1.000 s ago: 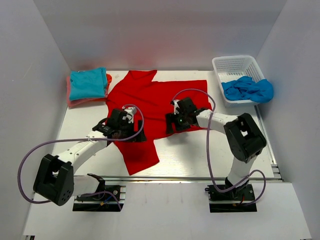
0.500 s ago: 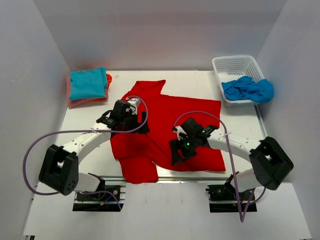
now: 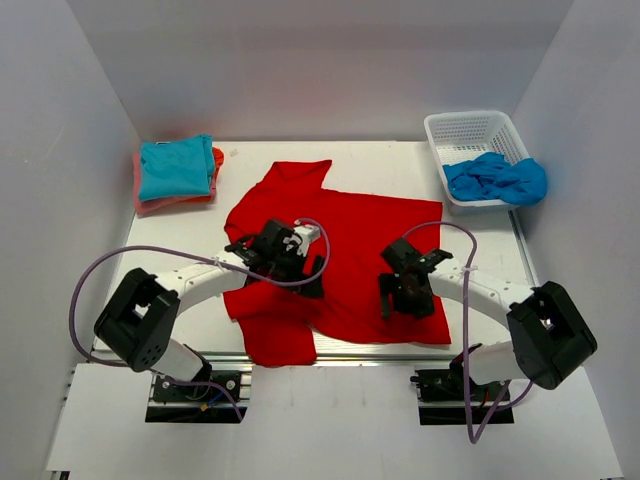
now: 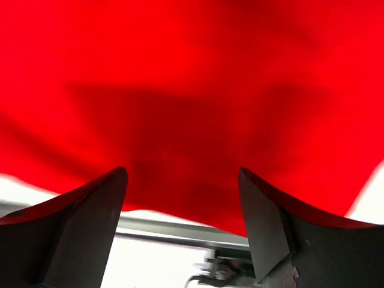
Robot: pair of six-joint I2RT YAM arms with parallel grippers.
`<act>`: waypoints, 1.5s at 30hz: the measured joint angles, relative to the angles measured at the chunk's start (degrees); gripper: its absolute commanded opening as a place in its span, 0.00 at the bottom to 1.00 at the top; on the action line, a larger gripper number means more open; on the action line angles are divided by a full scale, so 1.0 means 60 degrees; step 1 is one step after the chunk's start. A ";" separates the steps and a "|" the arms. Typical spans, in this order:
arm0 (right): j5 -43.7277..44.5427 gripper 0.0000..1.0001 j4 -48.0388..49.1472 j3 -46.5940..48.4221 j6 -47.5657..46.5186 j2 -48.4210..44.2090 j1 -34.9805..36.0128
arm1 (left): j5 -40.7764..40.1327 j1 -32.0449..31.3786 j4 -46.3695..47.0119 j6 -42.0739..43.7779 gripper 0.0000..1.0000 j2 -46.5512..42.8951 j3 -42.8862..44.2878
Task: Fold and stack the t-shirts
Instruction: Flatten out the tshirt
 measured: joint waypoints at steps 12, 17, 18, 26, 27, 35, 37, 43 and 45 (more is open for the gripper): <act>0.0721 0.35 -0.0102 0.1271 0.0481 0.2248 -0.0980 | -0.0998 -0.0233 -0.0040 0.0102 1.00 0.0393 -0.0157; 0.1228 0.52 0.0903 0.2710 0.0594 0.3406 -0.1632 | -0.1224 -0.0233 0.0106 0.0117 1.00 0.0506 -0.0324; 0.1319 0.56 0.1129 0.2896 0.0543 0.3541 -0.1719 | -0.1249 -0.0237 0.0171 0.0098 1.00 0.0495 -0.0361; 0.2102 0.73 0.1348 0.2681 0.0029 0.2514 -0.1916 | -0.1887 -0.0175 0.0331 -0.0062 1.00 0.0652 -0.0251; 0.2178 0.73 0.1220 0.2499 0.0040 0.2124 -0.1967 | -0.1996 -0.0164 0.0310 -0.0076 1.00 0.0783 -0.0106; 0.2455 0.70 -0.0240 0.0874 0.0481 -0.0780 -0.2419 | -0.2364 -0.0117 0.0433 -0.0084 1.00 0.1490 0.0579; 0.2361 0.70 -0.0506 0.0368 0.0572 -0.1096 -0.2433 | -0.2433 -0.0117 0.0495 -0.0084 1.00 0.1643 0.0714; 0.1945 0.66 -0.0124 -0.0521 0.0525 -0.1275 -0.2488 | -0.2470 -0.0117 0.0554 -0.0055 1.00 0.1723 0.0780; 0.1923 0.63 0.0317 -0.0521 0.0441 -0.1049 -0.2495 | -0.2470 -0.0117 0.0554 -0.0044 1.00 0.1723 0.0783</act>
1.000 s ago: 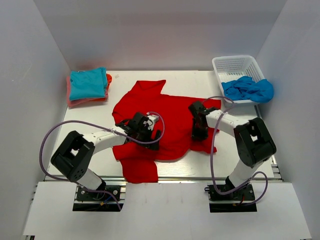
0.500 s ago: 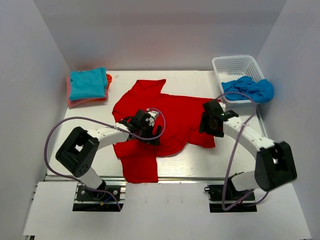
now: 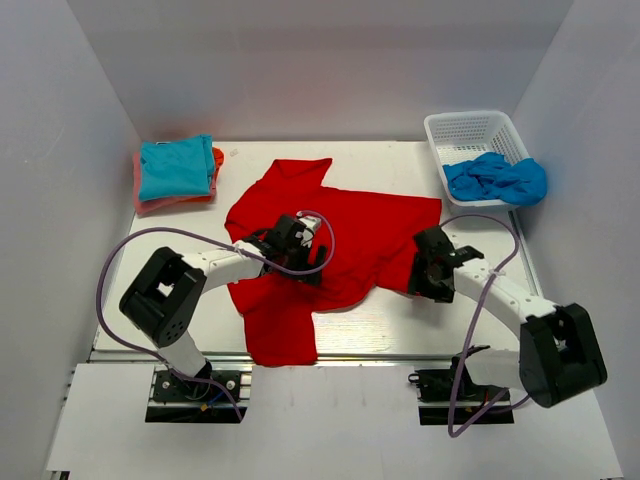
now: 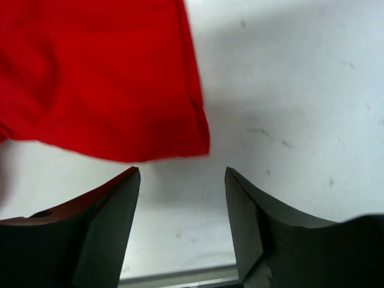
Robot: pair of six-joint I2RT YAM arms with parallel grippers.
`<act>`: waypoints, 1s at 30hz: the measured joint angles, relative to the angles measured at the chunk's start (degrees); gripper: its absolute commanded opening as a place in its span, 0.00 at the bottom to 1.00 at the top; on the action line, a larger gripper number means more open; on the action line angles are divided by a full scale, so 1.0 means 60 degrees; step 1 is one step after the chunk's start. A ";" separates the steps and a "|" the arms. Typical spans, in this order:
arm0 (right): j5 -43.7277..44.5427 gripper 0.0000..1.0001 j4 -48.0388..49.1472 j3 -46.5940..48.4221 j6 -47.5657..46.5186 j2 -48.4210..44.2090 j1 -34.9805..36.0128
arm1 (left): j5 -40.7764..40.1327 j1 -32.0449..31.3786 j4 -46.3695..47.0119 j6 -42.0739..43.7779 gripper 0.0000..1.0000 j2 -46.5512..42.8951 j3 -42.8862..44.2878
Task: Fold and stack the t-shirts
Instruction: Flatten out the tshirt
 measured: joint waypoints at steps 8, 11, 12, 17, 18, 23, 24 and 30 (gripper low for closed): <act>0.0004 0.00 0.0951 0.0233 -0.0350 0.1246 -0.0022 | -0.0058 0.0000 0.0084 0.0004 1.00 -0.0047 -0.0073; -0.0208 0.00 0.0200 0.0874 -0.0313 0.1096 -0.0036 | -0.0106 0.0000 0.0091 0.0000 1.00 -0.0073 -0.0095; -0.0364 0.00 -0.0208 0.1173 -0.0302 0.0892 -0.0036 | -0.0113 -0.0004 0.0102 0.0000 1.00 -0.0080 -0.0106; -0.1432 0.00 -0.2980 0.2903 -0.0040 -0.0794 -0.0044 | -0.0255 0.0000 0.0131 0.0007 1.00 -0.0171 -0.0215; -0.1599 0.00 -0.3428 0.3220 0.0026 -0.1104 -0.0047 | -0.0270 0.0000 0.0135 0.0004 1.00 -0.0178 -0.0219; -0.1763 0.00 -0.4758 0.3712 0.0153 -0.1417 -0.0171 | -0.0346 0.0000 0.0138 0.0036 1.00 -0.0182 -0.0237; -0.1588 0.01 -0.4852 0.3708 0.0149 -0.1158 -0.0222 | -0.0372 -0.0004 0.0135 0.0055 1.00 -0.0186 -0.0237; 0.0146 0.40 -0.4197 0.3923 0.0127 0.1603 -0.1027 | -0.0539 -0.0004 0.0102 0.0157 1.00 -0.0186 -0.0240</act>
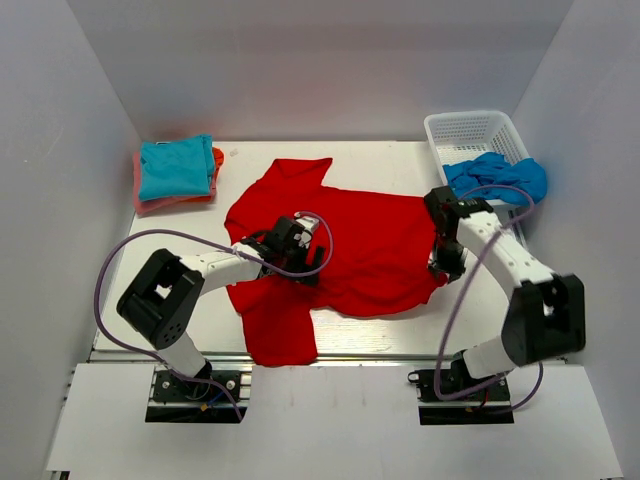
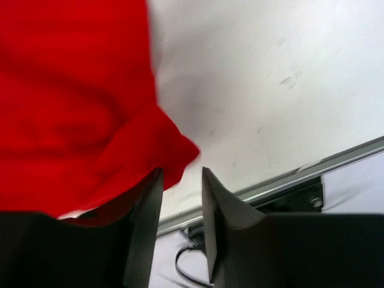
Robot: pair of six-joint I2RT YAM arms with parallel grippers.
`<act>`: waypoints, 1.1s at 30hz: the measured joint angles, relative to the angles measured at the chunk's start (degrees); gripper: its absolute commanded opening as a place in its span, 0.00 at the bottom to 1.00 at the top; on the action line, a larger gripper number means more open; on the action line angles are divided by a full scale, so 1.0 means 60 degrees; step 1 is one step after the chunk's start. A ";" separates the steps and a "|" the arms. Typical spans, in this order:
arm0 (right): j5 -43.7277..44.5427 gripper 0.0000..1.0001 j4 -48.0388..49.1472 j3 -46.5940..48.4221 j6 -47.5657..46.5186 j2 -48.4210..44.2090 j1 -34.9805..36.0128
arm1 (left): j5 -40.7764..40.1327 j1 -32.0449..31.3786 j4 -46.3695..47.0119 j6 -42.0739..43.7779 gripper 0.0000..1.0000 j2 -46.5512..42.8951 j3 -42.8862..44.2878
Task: Fold and stack the t-shirts
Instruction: Flatten out the tshirt
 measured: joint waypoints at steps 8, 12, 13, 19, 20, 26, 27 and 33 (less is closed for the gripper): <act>0.0962 0.80 0.0437 0.0007 -0.0029 0.0200 -0.0525 | -0.0222 0.0004 -0.0153 0.0055 1.00 0.0000 0.0040; 0.0087 0.80 0.0827 -0.0816 -0.0521 -0.1315 -0.0532 | -0.0248 0.0004 -0.0284 0.0095 1.00 0.0000 0.0076; -0.0193 0.80 0.0889 -0.1031 -0.0656 -0.1614 -0.0528 | -0.0248 0.0004 -0.0324 0.0106 1.00 0.0000 0.0095; -0.2554 0.86 0.2441 -0.2583 -0.1526 -0.2619 -0.0525 | -0.0120 0.0015 -0.0761 0.0175 1.00 -0.0047 0.0226; -0.2838 0.86 0.2790 -0.2659 -0.1610 -0.2528 -0.0521 | -0.0095 0.0022 -0.0845 0.0204 1.00 -0.0113 0.0237; -0.2932 0.88 0.4823 -0.1865 -0.1759 -0.0506 -0.0510 | -0.0324 0.0040 -0.1173 0.0306 1.00 -0.0710 0.0503; -0.2852 0.88 0.5122 -0.1632 -0.1756 0.0029 -0.0510 | -0.0372 0.0040 -0.1188 0.0306 1.00 -0.0794 0.0543; -0.2484 0.86 0.5905 -0.0397 -0.1577 0.2983 -0.0543 | -0.0543 0.0040 -0.1286 0.0044 1.00 -0.1089 0.0353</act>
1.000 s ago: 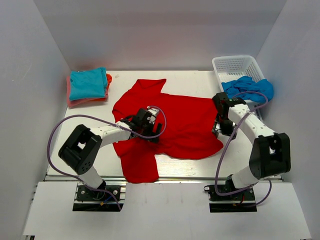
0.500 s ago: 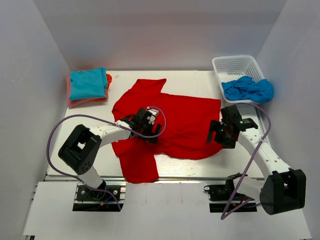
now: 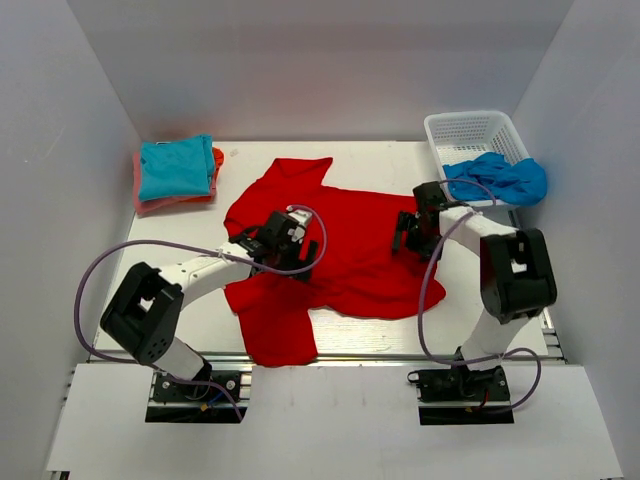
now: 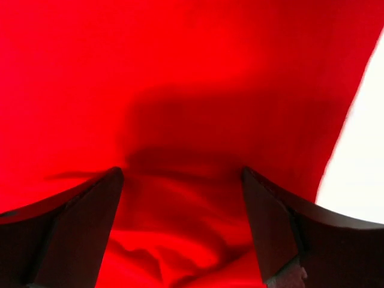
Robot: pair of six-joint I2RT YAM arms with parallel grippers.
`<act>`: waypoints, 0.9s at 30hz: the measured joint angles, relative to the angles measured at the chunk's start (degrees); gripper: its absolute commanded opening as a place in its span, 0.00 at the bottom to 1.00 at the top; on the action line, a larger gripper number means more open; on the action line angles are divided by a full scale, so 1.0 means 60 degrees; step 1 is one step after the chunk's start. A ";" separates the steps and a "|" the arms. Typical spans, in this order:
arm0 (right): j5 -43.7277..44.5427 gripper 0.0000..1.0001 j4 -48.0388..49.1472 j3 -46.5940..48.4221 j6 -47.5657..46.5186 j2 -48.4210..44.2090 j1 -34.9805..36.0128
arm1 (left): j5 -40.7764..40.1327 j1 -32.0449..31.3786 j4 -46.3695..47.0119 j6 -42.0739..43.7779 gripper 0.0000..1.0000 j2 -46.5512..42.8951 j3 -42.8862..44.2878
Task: Fold and stack the t-shirts
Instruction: Flatten out the tshirt
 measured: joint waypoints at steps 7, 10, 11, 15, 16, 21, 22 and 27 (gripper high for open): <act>0.0776 0.87 -0.0794 0.2765 0.0299 0.2237 -0.0095 | -0.0310 0.0000 -0.0437 -0.0321 1.00 -0.0142 -0.0532; 0.0998 0.87 -0.1053 0.4717 0.0251 0.3574 -0.0204 | -0.0477 0.0000 -0.0645 -0.0459 1.00 -0.0364 -0.0630; 0.0998 0.87 -0.1144 0.5504 0.0215 0.4040 -0.0262 | -0.0517 0.0000 -0.0663 -0.0495 1.00 -0.0521 -0.0699; 0.0750 0.87 -0.0958 0.8287 -0.0197 0.5814 -0.0455 | -0.0790 0.0000 -0.0721 -0.0565 1.00 -0.1067 -0.0954; 0.0714 0.88 -0.0780 0.8684 -0.0335 0.6084 -0.0488 | -0.0860 0.0000 -0.0718 -0.0583 1.00 -0.1155 -0.1020; 0.0750 0.90 -0.0463 0.8393 -0.0765 0.5770 -0.0532 | -0.1133 0.0011 -0.0798 -0.0739 1.00 -0.1213 -0.1082; 0.0765 0.90 -0.0342 0.7941 -0.0863 0.5395 -0.0532 | -0.1184 0.0040 -0.0801 -0.0776 1.00 -0.1209 -0.1075; 0.0812 0.90 -0.0058 0.5563 -0.1242 0.2841 -0.0503 | -0.1512 0.0138 -0.0849 -0.0936 1.00 -0.0867 -0.0663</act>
